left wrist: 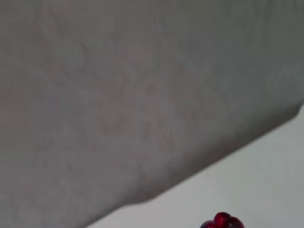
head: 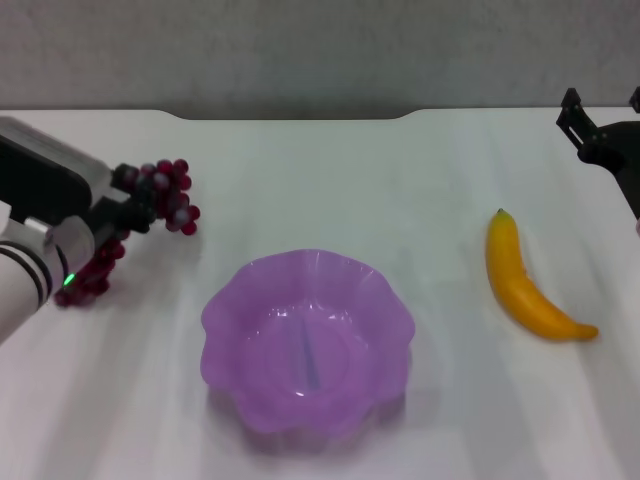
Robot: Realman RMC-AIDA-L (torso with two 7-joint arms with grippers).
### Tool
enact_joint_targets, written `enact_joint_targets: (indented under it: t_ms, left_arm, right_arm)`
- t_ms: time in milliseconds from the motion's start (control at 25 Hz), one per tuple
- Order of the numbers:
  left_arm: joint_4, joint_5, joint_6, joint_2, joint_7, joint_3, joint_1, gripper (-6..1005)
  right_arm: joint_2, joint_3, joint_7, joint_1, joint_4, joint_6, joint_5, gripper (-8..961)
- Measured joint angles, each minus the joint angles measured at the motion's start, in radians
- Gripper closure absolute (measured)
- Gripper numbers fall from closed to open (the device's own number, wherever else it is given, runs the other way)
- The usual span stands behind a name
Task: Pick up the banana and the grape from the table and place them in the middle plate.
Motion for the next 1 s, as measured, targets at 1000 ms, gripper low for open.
enact_joint_targets:
  t_ms: [1000]
  left_arm:
    - [0.639,0.022,-0.295,0.007,0.017,0.054,0.271,734]
  right_arm:
    - [-0.002,0.001,-0.003,-0.014,0.003,-0.001,0.000,62]
